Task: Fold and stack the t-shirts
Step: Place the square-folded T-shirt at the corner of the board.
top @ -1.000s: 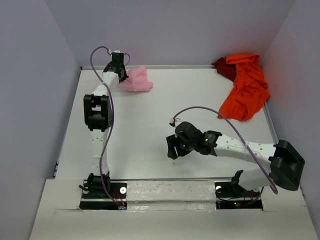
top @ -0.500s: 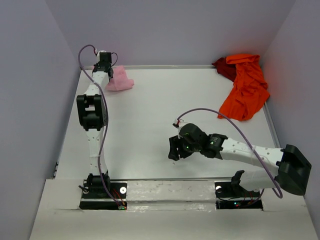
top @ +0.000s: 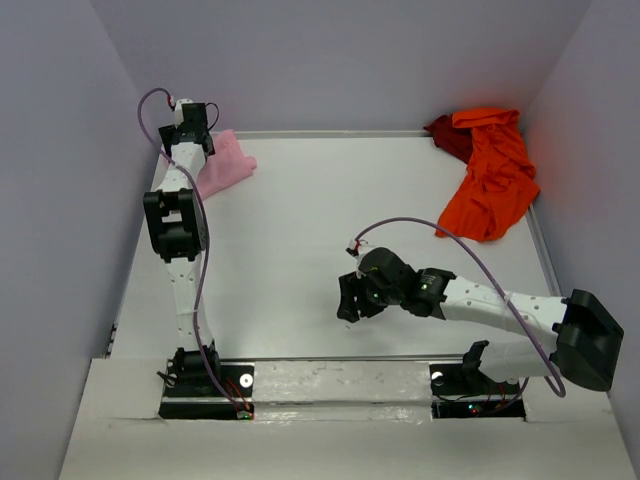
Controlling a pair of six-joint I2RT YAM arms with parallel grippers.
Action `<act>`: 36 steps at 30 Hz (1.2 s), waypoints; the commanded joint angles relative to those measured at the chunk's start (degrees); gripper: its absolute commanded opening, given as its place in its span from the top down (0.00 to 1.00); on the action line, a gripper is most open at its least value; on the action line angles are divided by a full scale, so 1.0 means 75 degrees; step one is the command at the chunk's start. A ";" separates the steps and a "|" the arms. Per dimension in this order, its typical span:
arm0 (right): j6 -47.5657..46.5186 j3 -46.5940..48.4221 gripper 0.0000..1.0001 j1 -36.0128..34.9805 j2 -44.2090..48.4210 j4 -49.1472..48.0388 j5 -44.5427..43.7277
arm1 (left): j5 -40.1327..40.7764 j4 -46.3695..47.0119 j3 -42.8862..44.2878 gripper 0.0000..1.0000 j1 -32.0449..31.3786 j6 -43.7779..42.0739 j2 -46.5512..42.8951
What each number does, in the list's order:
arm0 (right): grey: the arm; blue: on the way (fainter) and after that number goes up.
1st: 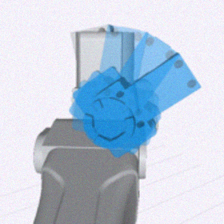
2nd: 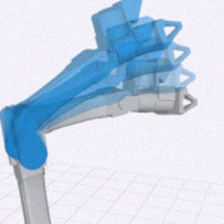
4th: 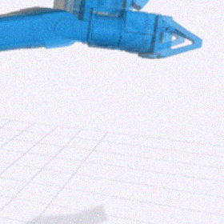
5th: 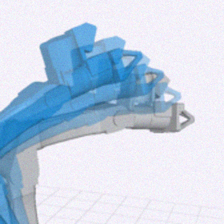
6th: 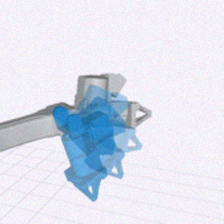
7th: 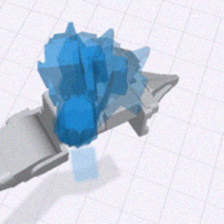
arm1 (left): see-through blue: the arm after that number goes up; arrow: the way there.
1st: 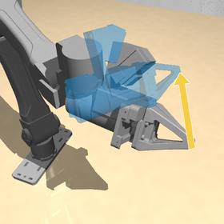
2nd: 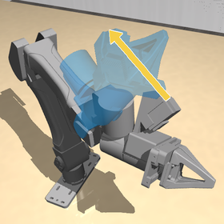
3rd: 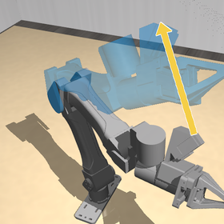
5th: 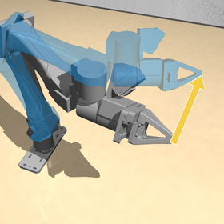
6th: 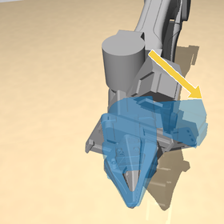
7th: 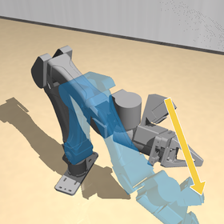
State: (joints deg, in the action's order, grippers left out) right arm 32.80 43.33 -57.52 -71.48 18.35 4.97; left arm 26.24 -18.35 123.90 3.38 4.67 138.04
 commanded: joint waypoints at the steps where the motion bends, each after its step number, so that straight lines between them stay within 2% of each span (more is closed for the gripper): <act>1: -0.0095 -0.0023 0.38 -0.0101 0.0273 -0.0361 -0.0077 | 0.0403 0.0091 0.0473 0.11 -0.0005 0.0057 -0.0264; 2: -0.0084 -0.0035 0.38 -0.0101 0.0296 -0.0361 -0.0100 | 0.0427 0.0079 0.0473 0.08 -0.0005 0.0034 -0.0264; 7: -0.0294 0.0011 0.38 -0.0101 0.0344 -0.0325 -0.0229 | 0.0648 -0.0119 0.0379 0.08 -0.0087 0.0198 -0.0451; 10: -0.0599 0.0304 0.38 -0.0101 0.0180 -0.0220 -0.0545 | 0.1139 -0.0704 0.0519 0.09 -0.0414 0.0805 -0.0627; 12: -0.0670 0.0479 0.38 -0.0101 0.0075 -0.0173 -0.0616 | 0.1305 -0.0811 0.0403 0.09 -0.1139 0.1215 -0.1023; 14: -0.0716 0.0667 0.38 -0.0101 -0.0031 -0.0220 -0.0885 | 0.1680 -0.0858 -0.0204 0.09 -0.1655 0.1812 -0.1434; 16: -0.0775 0.0691 0.38 -0.0101 -0.0195 -0.0430 -0.0897 | 0.1448 0.0052 -0.1279 0.09 -0.2347 0.2457 -0.2440; 17: -0.0868 0.0668 0.38 -0.0101 -0.0242 -0.0477 -0.0955 | 0.1331 0.0555 -0.2642 0.09 -0.2546 0.2645 -0.2873; 18: -0.0927 0.0645 0.38 -0.0101 -0.0312 -0.0605 -0.0991 | 0.1051 0.1848 -0.3457 0.09 -0.2826 0.2752 -0.3260; 19: -0.0997 0.0598 0.38 -0.0101 -0.0301 -0.0665 -0.1049 | 0.0549 0.2464 -0.4938 0.09 -0.2910 0.2846 -0.4007; 21: -0.1126 0.0330 0.37 -0.0101 -0.0173 -0.0921 -0.1155 | 0.0043 0.4194 -0.6131 0.09 -0.2970 0.2800 -0.4539; 23: -0.1115 0.0153 0.37 -0.0019 -0.0102 -0.1005 -0.1155 | -0.0286 0.4847 -0.7127 0.09 -0.2911 0.2416 -0.4788; 26: -0.0975 -0.0128 0.37 -0.0019 0.0213 -0.0748 -0.1097 | -0.0462 0.4990 -0.7402 0.09 -0.2748 0.1772 -0.4508; 29: -0.0927 -0.0258 0.37 -0.0019 0.0717 -0.0479 -0.0992 | -0.0428 0.5141 -0.7566 0.09 -0.2642 0.1616 -0.4331; 36: -0.0494 -0.0293 0.37 -0.0019 0.1784 0.0844 -0.0863 | -0.0510 0.5096 -0.7228 0.09 -0.2022 0.2448 -0.4191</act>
State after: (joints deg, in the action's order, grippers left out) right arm 27.35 40.84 -57.74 -61.45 20.08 -1.93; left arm 21.87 15.35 66.48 -13.39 20.36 107.26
